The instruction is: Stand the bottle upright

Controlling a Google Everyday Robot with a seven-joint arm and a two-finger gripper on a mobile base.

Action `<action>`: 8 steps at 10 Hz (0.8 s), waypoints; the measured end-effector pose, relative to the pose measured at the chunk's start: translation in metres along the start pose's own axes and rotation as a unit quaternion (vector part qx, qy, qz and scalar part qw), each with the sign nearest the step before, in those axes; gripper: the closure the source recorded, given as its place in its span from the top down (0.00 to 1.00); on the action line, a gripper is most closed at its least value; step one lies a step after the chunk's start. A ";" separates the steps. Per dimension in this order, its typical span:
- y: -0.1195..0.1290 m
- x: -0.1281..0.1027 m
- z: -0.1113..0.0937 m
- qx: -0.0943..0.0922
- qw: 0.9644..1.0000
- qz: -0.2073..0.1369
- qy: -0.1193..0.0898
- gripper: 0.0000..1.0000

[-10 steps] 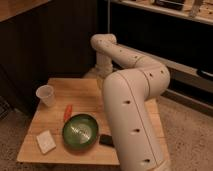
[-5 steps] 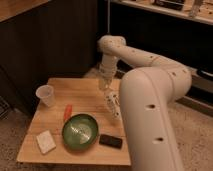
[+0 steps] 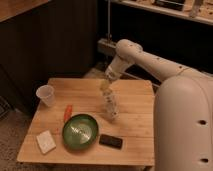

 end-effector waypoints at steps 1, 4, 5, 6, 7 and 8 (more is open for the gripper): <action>-0.003 0.002 -0.004 0.003 1.000 -0.018 0.013 0.09; -0.008 0.002 -0.008 0.011 0.998 -0.043 0.036 0.09; -0.010 0.003 -0.011 0.010 0.998 -0.054 0.040 0.09; -0.015 0.005 -0.012 0.011 0.995 -0.084 0.049 0.09; -0.020 0.006 -0.013 0.010 0.991 -0.119 0.054 0.09; -0.022 0.008 -0.013 0.008 0.988 -0.144 0.058 0.09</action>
